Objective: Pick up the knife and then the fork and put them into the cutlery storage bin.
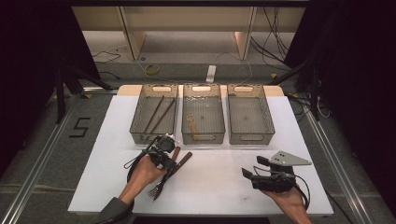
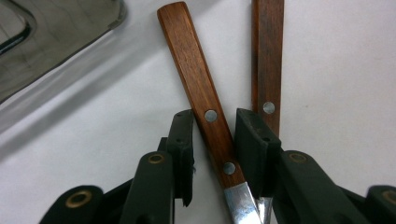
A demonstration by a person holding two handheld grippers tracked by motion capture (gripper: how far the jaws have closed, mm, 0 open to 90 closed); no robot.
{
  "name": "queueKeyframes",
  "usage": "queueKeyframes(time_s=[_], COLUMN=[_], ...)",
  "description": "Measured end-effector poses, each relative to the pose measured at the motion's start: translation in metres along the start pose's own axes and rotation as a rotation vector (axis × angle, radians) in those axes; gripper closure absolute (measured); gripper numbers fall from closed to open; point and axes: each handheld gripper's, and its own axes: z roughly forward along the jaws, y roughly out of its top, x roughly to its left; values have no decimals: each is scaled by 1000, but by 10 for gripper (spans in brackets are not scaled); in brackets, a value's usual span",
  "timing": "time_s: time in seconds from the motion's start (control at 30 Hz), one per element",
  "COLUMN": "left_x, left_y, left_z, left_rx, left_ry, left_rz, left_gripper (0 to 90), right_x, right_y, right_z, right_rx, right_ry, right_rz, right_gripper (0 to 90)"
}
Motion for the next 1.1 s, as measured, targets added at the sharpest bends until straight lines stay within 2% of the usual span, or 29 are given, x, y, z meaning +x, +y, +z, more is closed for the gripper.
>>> queueKeyframes(time_s=[0.3, 0.83, 1.1], left_x=[-2, -7, -5], left_y=[0, 0, -1], left_z=[0, 0, 0], left_rx=[-3, -7, -12], left_ry=[4, 31, 9], left_rz=[5, 26, 25], left_gripper=[729, 731, 763], right_x=[-1, -1, -1], right_y=[0, 0, 0], right_z=[-1, -1, -2], right_rx=[-3, -5, -5], right_ry=[0, -3, -5], right_rz=[0, -4, -4], right_gripper=[262, 263, 263])
